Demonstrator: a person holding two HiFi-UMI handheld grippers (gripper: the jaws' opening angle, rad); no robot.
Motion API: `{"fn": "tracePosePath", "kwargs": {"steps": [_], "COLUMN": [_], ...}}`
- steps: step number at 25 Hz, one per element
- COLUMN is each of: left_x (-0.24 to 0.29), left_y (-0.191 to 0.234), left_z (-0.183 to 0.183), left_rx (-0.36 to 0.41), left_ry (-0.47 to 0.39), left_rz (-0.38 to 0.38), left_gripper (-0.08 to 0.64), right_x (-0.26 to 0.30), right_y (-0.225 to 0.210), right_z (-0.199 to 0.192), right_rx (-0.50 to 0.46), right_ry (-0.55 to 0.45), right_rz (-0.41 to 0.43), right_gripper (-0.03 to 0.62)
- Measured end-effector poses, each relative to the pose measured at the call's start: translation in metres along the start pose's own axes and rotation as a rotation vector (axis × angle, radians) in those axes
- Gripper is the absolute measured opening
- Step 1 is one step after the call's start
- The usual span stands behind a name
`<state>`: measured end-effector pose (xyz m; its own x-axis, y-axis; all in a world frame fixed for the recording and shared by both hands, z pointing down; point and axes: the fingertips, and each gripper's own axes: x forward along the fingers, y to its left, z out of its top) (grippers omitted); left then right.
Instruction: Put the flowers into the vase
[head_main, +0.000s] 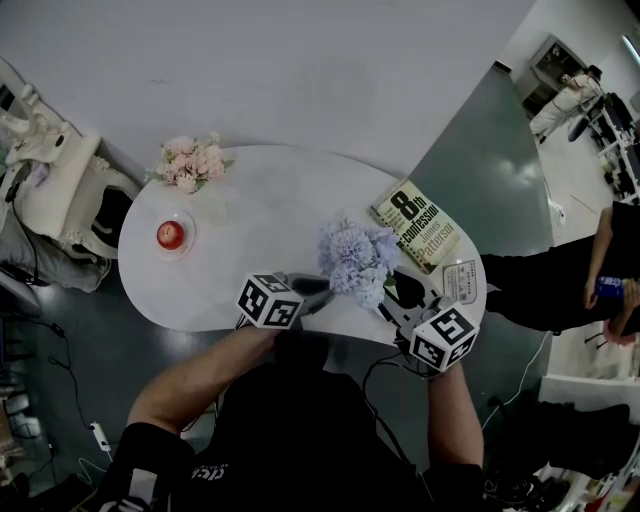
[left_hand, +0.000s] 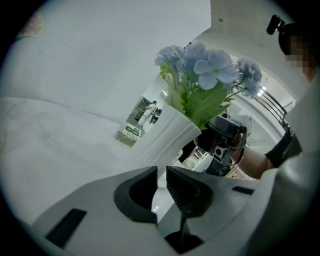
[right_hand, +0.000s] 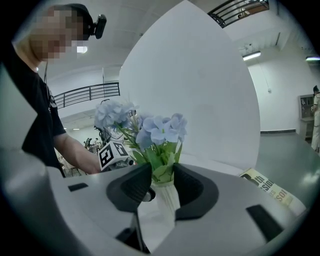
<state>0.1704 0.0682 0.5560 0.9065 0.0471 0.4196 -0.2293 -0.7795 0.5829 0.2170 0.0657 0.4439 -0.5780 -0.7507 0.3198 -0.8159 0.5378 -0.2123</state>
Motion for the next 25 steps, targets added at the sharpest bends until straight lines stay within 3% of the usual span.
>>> {"fn": "tracePosePath", "kwargs": {"steps": [13,25], "left_x": [0.003,0.002], "left_y": [0.001,-0.002], "left_z": [0.001,0.002], "left_rx": [-0.011,-0.005], "left_ry": [-0.003,-0.001], "left_rz": [-0.006,-0.009], "left_gripper": [0.057,0.057], "right_x": [-0.007,-0.011], "right_y": [0.003,0.002], "right_z": [0.001,-0.009], "right_rx": [0.000,0.006], "right_ry": [-0.002,0.019], "right_rz": [0.019,0.006], "right_gripper": [0.195,0.206]}}
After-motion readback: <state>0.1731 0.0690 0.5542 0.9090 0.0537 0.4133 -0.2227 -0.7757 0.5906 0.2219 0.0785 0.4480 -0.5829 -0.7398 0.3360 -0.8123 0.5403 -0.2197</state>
